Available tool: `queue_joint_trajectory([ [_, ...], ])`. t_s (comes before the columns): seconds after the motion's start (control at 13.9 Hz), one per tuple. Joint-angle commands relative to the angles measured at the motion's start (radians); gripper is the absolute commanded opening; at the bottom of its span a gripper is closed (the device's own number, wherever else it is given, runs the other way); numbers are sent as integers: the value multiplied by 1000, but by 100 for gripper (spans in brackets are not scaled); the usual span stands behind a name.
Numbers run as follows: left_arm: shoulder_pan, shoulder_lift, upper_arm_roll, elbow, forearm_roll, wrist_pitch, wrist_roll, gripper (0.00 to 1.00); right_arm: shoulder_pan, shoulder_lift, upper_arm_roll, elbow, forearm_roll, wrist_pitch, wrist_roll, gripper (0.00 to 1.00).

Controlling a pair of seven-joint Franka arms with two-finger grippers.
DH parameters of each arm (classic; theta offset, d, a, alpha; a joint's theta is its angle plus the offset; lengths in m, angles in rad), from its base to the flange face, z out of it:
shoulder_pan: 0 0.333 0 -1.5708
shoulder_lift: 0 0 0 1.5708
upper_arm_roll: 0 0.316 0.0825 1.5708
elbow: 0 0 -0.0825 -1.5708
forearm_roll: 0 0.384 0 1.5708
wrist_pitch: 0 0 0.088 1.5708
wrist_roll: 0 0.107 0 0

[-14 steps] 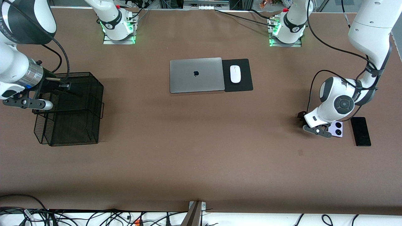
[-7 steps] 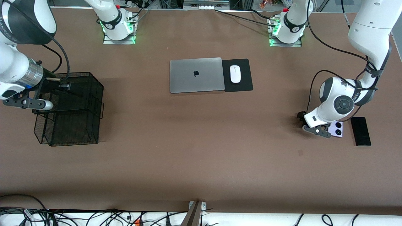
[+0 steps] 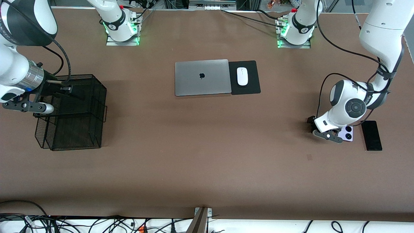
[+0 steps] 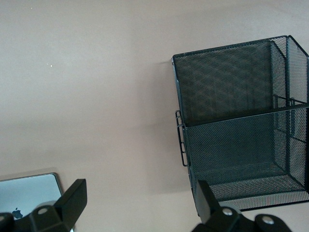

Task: Place phones with both arms
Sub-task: 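Grasp the black flip phone with the left gripper and lift it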

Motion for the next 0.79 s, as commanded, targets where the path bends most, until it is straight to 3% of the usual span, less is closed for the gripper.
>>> queue_joint_trajectory([
  [0.0, 16, 47, -4, 51, 20, 9, 18, 21, -6, 0, -3, 9, 23, -11, -18, 100],
  [0.14, 16, 43, -9, 80, 20, -54, 19, 14, -6, 0, -3, 9, 23, -11, -18, 100],
  [0.72, -4, 33, -55, 235, -11, -297, 3, 14, -6, 0, -3, 9, 25, -11, -18, 100],
])
